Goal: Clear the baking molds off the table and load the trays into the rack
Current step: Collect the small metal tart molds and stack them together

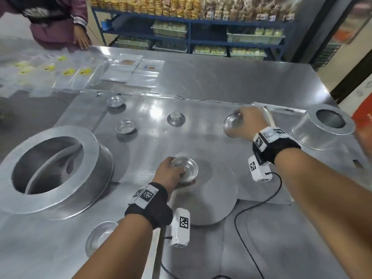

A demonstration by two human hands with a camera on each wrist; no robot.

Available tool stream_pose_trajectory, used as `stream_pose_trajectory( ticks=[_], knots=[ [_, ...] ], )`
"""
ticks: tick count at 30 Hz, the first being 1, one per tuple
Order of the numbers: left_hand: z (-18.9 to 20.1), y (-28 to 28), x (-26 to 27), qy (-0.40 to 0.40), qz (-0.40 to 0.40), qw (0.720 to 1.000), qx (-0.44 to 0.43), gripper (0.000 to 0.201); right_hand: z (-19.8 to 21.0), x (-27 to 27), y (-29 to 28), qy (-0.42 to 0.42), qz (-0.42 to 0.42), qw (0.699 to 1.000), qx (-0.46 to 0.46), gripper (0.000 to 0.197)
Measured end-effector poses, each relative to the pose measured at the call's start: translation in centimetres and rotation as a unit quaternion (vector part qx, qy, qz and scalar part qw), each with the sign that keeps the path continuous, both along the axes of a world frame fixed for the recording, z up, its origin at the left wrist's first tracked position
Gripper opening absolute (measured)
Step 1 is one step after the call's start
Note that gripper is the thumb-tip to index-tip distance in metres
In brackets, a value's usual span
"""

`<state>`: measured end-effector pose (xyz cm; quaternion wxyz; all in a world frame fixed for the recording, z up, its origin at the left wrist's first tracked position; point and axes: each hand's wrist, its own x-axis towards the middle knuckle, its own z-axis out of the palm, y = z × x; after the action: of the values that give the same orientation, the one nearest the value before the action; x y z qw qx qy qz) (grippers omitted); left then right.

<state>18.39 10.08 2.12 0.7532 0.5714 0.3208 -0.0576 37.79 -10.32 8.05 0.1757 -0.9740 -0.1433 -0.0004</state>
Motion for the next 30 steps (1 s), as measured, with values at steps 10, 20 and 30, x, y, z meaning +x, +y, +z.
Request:
stream_pose_trajectory(
  ticks=[10, 20, 30],
  knots=[
    [4.1, 1.9, -7.4, -0.024, 0.040, 0.996, -0.077, 0.031, 3.0, -16.9, 5.4, 0.048, 0.118, 0.950, 0.286, 0.063],
    [6.1, 4.6, -13.9, -0.074, -0.048, 0.991, -0.101, 0.024, 0.7, -27.6, 9.4, 0.128, 0.149, 0.896, 0.399, 0.059],
    [6.6, 8.5, -16.4, -0.099, -0.017, 0.995, -0.018, 0.028, 0.7, -28.4, 12.0, 0.240, 0.185, 0.875, 0.376, 0.072]
  ],
)
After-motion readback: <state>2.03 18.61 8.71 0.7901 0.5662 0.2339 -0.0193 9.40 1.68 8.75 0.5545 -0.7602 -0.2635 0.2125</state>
